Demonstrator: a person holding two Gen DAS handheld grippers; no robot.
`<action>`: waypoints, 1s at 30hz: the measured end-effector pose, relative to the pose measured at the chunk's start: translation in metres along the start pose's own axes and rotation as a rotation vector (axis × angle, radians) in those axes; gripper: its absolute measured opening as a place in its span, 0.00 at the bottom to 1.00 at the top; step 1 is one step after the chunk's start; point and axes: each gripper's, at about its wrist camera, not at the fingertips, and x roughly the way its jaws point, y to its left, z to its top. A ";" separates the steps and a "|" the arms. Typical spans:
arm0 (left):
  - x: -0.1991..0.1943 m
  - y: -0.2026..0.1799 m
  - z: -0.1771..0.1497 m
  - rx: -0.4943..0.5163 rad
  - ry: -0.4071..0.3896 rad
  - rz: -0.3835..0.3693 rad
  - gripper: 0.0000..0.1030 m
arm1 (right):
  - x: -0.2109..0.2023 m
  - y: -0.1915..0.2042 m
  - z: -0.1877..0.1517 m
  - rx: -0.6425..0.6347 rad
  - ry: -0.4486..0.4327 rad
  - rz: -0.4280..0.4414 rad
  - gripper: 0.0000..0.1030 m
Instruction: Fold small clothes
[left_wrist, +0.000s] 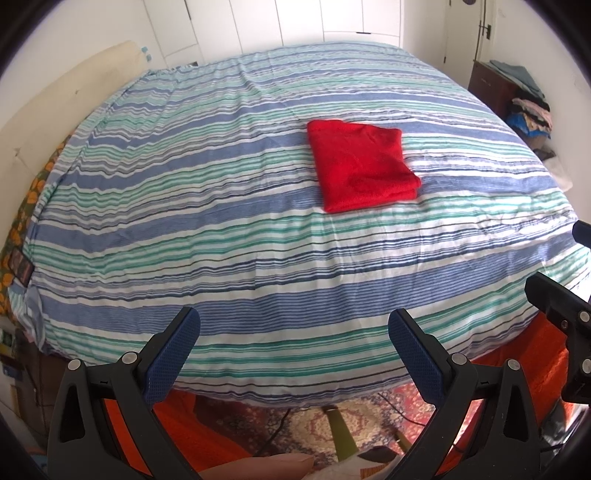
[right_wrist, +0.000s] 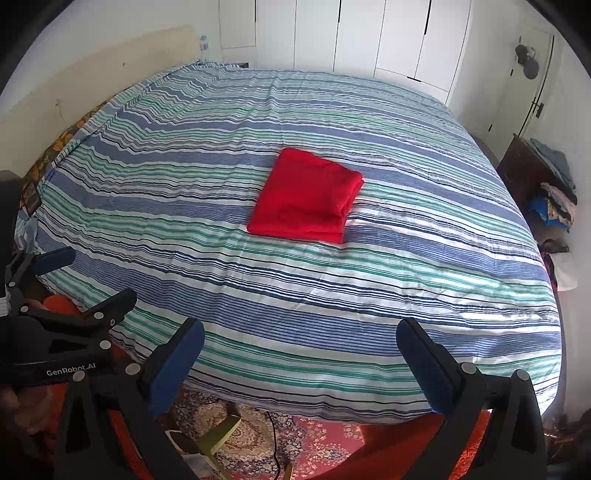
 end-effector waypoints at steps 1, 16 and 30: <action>0.000 0.000 0.000 0.001 0.001 0.001 0.99 | 0.000 0.000 0.000 -0.001 0.001 -0.002 0.99; -0.001 -0.001 0.002 0.003 -0.007 0.005 0.99 | -0.005 -0.003 0.002 -0.023 -0.025 -0.087 0.99; -0.001 -0.001 0.003 0.000 -0.003 -0.003 0.99 | -0.003 -0.006 0.000 -0.018 -0.021 -0.085 0.99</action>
